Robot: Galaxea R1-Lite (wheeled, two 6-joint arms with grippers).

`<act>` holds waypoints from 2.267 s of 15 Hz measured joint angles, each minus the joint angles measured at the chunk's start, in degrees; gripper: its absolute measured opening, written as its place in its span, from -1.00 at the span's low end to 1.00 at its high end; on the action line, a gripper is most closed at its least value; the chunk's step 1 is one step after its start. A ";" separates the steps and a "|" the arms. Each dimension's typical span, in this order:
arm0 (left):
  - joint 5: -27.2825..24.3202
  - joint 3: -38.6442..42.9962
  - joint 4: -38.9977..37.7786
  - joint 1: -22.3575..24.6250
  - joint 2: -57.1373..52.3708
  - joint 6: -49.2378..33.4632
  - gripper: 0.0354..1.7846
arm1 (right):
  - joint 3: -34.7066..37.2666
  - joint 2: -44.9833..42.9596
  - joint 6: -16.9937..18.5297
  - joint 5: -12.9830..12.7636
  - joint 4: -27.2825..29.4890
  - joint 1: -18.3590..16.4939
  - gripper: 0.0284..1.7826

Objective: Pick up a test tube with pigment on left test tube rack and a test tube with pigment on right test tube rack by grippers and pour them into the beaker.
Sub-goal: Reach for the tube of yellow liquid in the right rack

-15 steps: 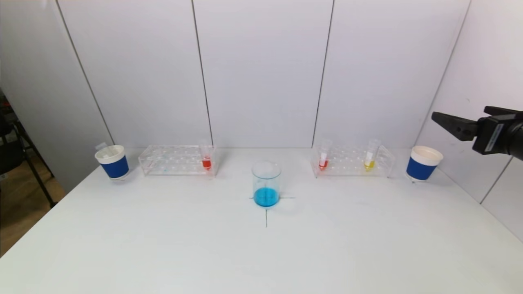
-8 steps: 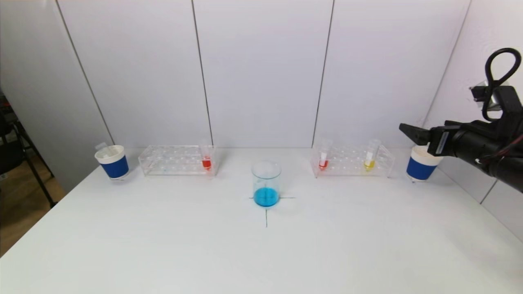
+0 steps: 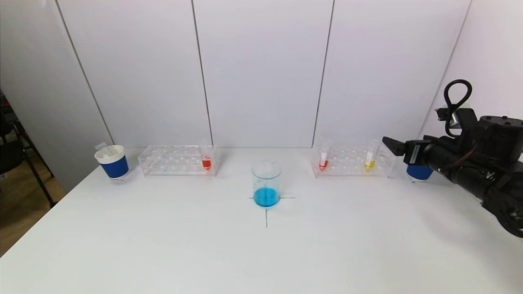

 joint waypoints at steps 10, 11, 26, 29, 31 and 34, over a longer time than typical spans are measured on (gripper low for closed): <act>0.05 0.00 0.00 0.00 0.02 0.00 0.98 | -3.10 12.54 1.57 -0.24 -8.61 0.04 0.99; 0.02 0.00 0.02 0.00 0.02 -0.01 0.98 | -3.50 13.64 1.95 -0.52 -9.40 0.04 0.99; 0.02 0.00 0.00 0.00 0.02 0.00 0.98 | -11.22 24.42 2.84 -2.05 -11.45 0.04 0.99; 0.05 0.00 0.02 0.00 0.05 0.00 0.98 | -11.93 25.10 2.78 -2.05 -11.45 0.04 0.99; 0.02 0.00 0.02 0.00 0.05 0.00 0.98 | -12.61 25.42 2.78 -2.05 -11.41 0.04 0.99; 0.05 0.00 0.00 0.00 0.05 -0.01 0.98 | -13.86 26.10 2.78 -2.08 -11.39 0.04 0.99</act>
